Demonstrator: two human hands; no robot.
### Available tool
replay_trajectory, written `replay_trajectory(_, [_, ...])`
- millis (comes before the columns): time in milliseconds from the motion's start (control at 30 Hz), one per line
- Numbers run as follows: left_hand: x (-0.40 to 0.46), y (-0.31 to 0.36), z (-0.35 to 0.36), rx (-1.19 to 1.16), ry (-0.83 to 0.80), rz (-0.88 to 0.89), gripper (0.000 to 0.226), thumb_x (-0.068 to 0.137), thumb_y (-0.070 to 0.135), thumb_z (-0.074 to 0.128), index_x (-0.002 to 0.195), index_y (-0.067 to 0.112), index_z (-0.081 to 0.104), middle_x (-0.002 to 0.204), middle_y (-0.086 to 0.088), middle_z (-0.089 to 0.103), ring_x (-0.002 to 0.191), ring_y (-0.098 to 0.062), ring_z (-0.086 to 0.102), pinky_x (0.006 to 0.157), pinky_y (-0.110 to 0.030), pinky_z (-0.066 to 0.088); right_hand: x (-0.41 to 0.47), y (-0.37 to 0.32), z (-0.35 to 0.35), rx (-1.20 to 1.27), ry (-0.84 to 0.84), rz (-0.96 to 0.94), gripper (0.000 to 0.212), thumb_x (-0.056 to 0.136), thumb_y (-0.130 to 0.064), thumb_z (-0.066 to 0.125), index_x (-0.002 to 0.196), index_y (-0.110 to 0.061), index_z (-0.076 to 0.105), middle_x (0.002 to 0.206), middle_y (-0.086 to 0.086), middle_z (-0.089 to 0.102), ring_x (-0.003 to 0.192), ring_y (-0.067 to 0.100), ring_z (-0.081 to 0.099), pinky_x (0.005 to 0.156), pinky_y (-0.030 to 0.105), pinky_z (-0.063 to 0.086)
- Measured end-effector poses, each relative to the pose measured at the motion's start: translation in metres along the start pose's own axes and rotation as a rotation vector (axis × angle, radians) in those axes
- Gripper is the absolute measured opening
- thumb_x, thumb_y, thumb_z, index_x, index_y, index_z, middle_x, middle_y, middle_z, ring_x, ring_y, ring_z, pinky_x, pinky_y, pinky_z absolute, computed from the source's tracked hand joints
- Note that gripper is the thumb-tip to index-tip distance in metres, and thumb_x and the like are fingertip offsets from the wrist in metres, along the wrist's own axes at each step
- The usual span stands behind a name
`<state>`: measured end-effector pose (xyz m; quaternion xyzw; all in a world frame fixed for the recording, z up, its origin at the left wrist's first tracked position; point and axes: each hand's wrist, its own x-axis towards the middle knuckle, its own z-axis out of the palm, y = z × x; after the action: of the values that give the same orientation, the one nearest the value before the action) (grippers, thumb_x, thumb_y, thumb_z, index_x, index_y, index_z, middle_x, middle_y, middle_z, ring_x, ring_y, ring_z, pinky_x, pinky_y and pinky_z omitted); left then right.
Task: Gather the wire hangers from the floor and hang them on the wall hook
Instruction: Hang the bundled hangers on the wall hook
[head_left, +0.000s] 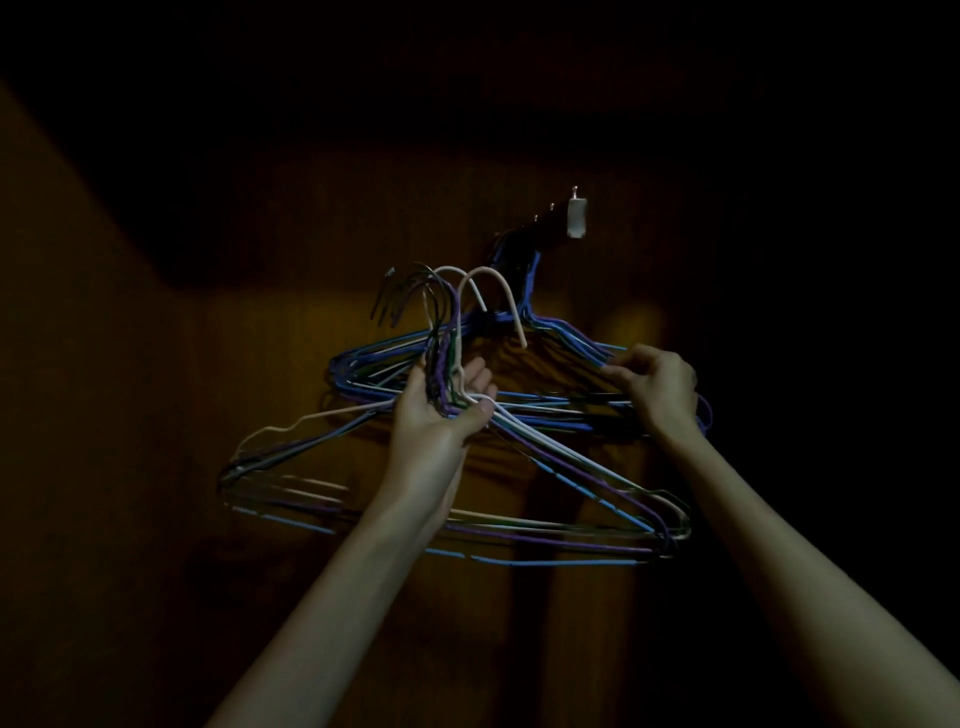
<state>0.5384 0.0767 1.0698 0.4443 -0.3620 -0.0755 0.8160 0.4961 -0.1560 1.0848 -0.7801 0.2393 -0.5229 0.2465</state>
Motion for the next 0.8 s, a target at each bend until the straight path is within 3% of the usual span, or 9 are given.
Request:
replay_trajectory(100, [-0.004, 0.001, 0.001, -0.012, 0.01, -0.006, 0.063, 0.086, -0.02, 0.046, 0.14, 0.01, 0.033, 0.134, -0.018, 0.051, 0.116, -0.022, 0.056, 0.092, -0.025, 0.049, -0.008, -0.001, 0.001, -0.022, 0.034, 0.02, 0.008, 0.083, -0.03, 0.068, 0.084, -0.022, 0.068, 0.079, -0.007, 0.06, 0.077, 0.009, 0.054, 0.06, 0.026, 0.033])
replay_trajectory(233, [-0.011, 0.004, 0.0, -0.026, 0.019, -0.019, 0.064, 0.086, -0.02, 0.045, 0.14, 0.011, 0.032, 0.134, -0.018, 0.051, 0.116, -0.023, 0.056, 0.092, -0.028, 0.048, -0.012, -0.001, -0.002, -0.052, 0.053, -0.027, 0.014, 0.084, -0.026, 0.066, 0.095, -0.019, 0.072, 0.095, -0.001, 0.067, 0.09, 0.016, 0.06, 0.066, 0.029, 0.041])
replay_trajectory(367, [-0.021, 0.007, -0.002, -0.023, 0.024, -0.028, 0.063, 0.086, -0.019, 0.046, 0.14, 0.012, 0.032, 0.133, -0.018, 0.052, 0.118, -0.023, 0.055, 0.095, -0.028, 0.046, -0.025, -0.004, -0.018, -0.054, 0.024, -0.137, 0.027, 0.083, -0.02, 0.067, 0.11, -0.015, 0.069, 0.11, 0.007, 0.065, 0.106, 0.023, 0.057, 0.086, 0.04, 0.048])
replay_trajectory(433, [-0.026, 0.009, -0.001, -0.028, 0.031, -0.029, 0.063, 0.086, -0.019, 0.045, 0.14, 0.012, 0.032, 0.132, -0.018, 0.052, 0.118, -0.023, 0.055, 0.098, -0.029, 0.043, -0.044, -0.013, -0.026, 0.038, 0.001, -0.173, 0.022, 0.084, -0.019, 0.066, 0.104, -0.013, 0.07, 0.107, 0.005, 0.066, 0.103, 0.018, 0.058, 0.088, 0.034, 0.047])
replay_trajectory(567, [-0.038, 0.011, 0.002, -0.058, 0.049, -0.049, 0.067, 0.085, -0.022, 0.043, 0.142, 0.01, 0.03, 0.133, -0.021, 0.051, 0.119, -0.026, 0.054, 0.099, -0.031, 0.042, -0.095, -0.041, -0.037, 0.29, -0.228, -0.165, 0.009, 0.085, -0.015, 0.065, 0.084, -0.022, 0.069, 0.084, -0.012, 0.066, 0.085, 0.006, 0.062, 0.083, 0.025, 0.048])
replay_trajectory(633, [-0.045, 0.011, 0.002, -0.065, 0.054, -0.062, 0.066, 0.085, -0.023, 0.043, 0.141, 0.01, 0.031, 0.134, -0.021, 0.05, 0.12, -0.027, 0.053, 0.099, -0.031, 0.041, -0.116, -0.052, -0.04, 0.252, -0.354, -0.193, 0.011, 0.085, -0.014, 0.064, 0.084, -0.024, 0.068, 0.079, -0.015, 0.064, 0.079, 0.003, 0.061, 0.077, 0.017, 0.046])
replay_trajectory(700, [-0.052, 0.011, 0.003, -0.069, 0.054, -0.074, 0.067, 0.085, -0.022, 0.043, 0.141, 0.011, 0.031, 0.134, -0.02, 0.051, 0.118, -0.025, 0.055, 0.097, -0.03, 0.043, -0.129, -0.059, -0.041, 0.194, -0.444, -0.187, 0.009, 0.086, -0.016, 0.063, 0.088, -0.02, 0.071, 0.081, -0.01, 0.067, 0.081, 0.005, 0.062, 0.076, 0.017, 0.045])
replay_trajectory(800, [-0.061, 0.012, 0.003, -0.066, 0.054, -0.09, 0.066, 0.085, -0.022, 0.044, 0.14, 0.011, 0.033, 0.133, -0.02, 0.052, 0.112, -0.022, 0.057, 0.09, -0.027, 0.046, -0.141, -0.063, -0.044, 0.208, -0.474, -0.155, 0.01, 0.088, -0.019, 0.062, 0.088, -0.019, 0.072, 0.081, -0.011, 0.067, 0.08, 0.002, 0.061, 0.073, 0.014, 0.044])
